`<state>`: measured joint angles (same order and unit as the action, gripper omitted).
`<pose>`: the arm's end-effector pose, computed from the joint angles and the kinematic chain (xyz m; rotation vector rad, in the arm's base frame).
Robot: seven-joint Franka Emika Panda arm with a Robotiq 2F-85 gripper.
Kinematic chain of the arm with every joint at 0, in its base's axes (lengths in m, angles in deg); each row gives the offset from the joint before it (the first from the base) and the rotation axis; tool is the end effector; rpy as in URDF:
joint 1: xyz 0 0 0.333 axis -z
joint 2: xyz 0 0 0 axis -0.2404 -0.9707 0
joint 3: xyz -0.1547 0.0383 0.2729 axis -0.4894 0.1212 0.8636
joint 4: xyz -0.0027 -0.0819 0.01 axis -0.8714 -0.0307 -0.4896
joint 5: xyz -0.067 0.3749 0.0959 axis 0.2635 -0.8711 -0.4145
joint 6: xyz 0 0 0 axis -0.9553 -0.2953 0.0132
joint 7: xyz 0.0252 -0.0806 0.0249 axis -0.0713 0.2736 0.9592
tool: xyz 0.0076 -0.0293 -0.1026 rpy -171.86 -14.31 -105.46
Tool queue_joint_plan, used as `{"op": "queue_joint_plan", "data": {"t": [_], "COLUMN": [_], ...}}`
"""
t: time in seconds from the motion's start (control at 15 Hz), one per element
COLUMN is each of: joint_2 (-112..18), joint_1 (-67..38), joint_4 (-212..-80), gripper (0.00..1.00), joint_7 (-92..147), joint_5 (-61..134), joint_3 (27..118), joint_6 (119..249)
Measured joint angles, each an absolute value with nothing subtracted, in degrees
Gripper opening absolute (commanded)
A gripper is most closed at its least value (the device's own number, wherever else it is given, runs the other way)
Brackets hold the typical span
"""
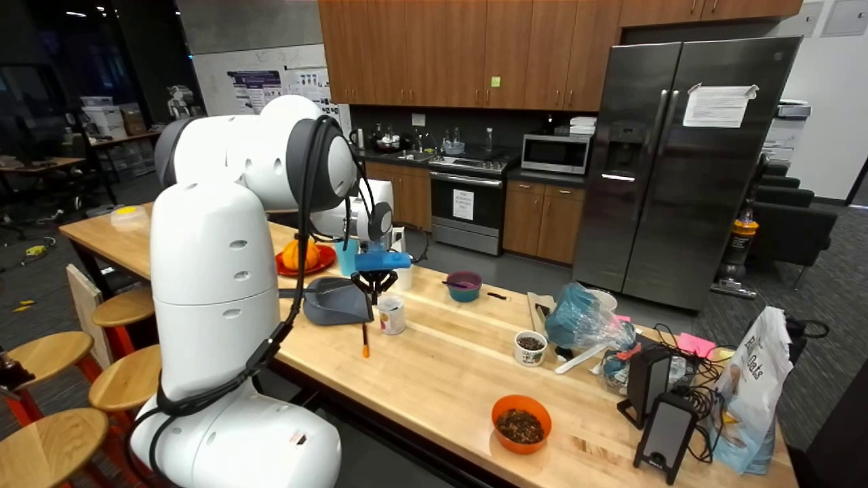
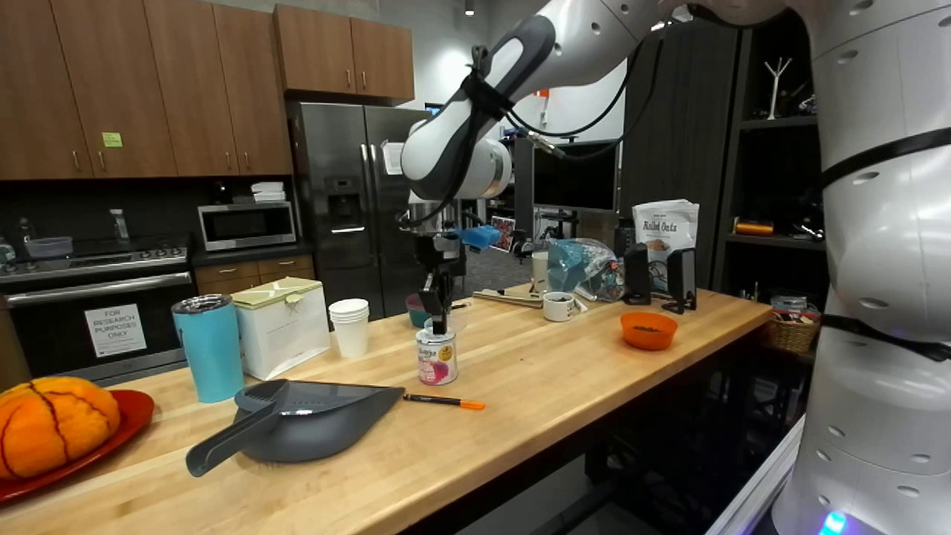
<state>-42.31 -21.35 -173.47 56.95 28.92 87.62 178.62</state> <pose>0.5406 0.1853 0.3223 -2.8460 -1.0649 0.0481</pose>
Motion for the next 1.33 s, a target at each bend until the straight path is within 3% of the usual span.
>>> {"op": "queue_joint_plan", "data": {"t": [1.33], "joint_2": [-48.3], "joint_1": [-21.3], "joint_4": [-167.2], "gripper": [0.0], "joint_7": [57.4], "joint_5": [28.2], "joint_3": [88.4], "joint_6": [178.2]}}
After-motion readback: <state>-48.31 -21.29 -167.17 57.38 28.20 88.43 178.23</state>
